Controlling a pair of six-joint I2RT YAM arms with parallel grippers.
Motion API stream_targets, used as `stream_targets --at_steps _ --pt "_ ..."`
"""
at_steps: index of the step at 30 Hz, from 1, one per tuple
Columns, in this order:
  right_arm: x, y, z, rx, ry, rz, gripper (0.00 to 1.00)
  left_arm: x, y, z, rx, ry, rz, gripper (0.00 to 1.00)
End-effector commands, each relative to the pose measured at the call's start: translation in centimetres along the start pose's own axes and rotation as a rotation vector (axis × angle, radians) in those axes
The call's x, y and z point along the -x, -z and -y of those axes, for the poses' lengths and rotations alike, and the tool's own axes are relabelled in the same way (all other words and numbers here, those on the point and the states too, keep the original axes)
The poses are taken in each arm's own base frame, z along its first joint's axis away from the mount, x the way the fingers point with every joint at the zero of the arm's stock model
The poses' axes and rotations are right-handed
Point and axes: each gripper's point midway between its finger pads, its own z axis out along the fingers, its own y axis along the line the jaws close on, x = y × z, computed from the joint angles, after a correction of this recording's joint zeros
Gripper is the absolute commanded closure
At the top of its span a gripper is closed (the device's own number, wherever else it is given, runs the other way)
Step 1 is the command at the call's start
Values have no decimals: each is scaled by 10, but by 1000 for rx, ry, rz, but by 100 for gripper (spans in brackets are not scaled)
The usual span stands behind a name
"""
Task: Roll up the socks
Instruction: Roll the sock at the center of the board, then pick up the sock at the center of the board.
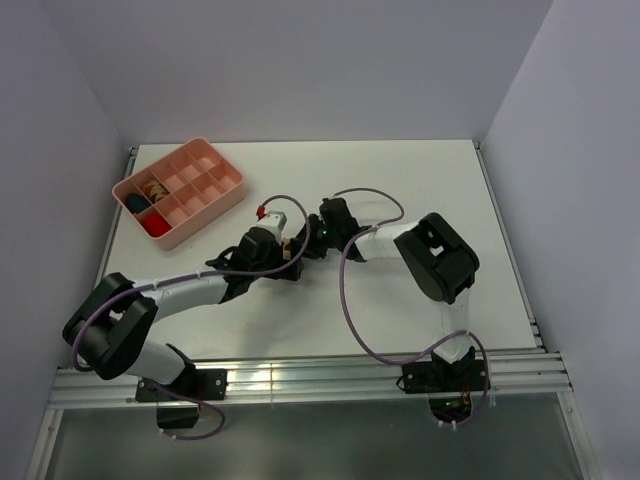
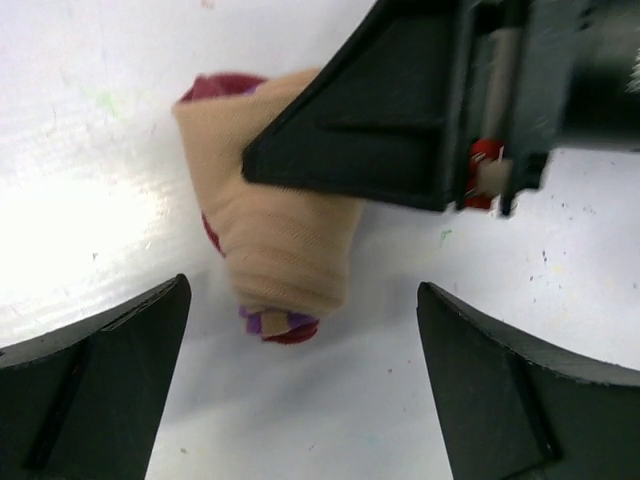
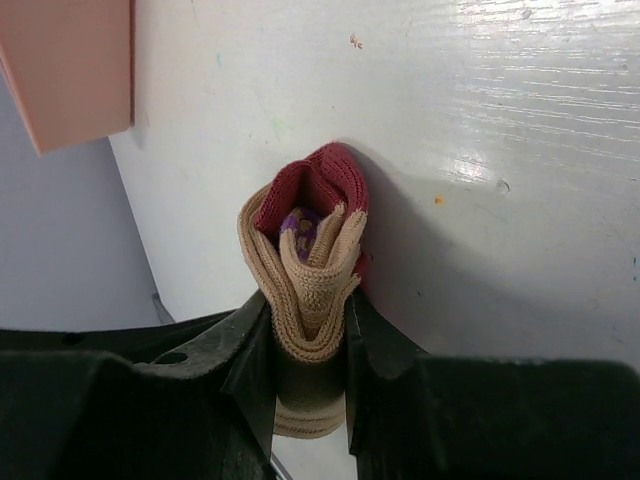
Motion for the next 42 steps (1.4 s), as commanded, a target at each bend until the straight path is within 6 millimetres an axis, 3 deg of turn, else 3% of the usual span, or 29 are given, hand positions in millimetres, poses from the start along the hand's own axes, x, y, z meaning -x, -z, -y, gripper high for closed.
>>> stream_targets --at_steps 1,7,14,19,24,26,29,34,35,39,42 --pt "-4 5 6 -82 50 3 100 30 -4 2 68 -81 82 0" --pt "-6 5 5 -97 59 0 100 32 -22 -2 123 -134 75 4" --pt "-7 5 4 -107 68 -3 100 15 -39 -7 164 -176 13 14" --pt "-11 3 4 -117 77 -16 100 7 -44 -2 168 -197 -6 32" --pt "-14 3 5 -121 83 -20 100 6 -45 3 154 -191 -3 64" --pt "-14 4 5 -120 84 -22 100 8 -44 4 150 -186 2 70" --pt "-15 5 3 -111 87 -25 100 14 -40 6 144 -178 19 99" --pt "-11 17 -12 -85 116 -15 99 19 -31 11 119 -161 35 99" --pt "-9 20 -16 -81 121 -7 95 23 -27 12 114 -148 44 99" --pt "6 42 -37 -63 137 46 59 30 -13 14 103 -116 72 99" --pt "27 63 -51 -61 137 111 41 39 -2 15 105 -88 99 99"
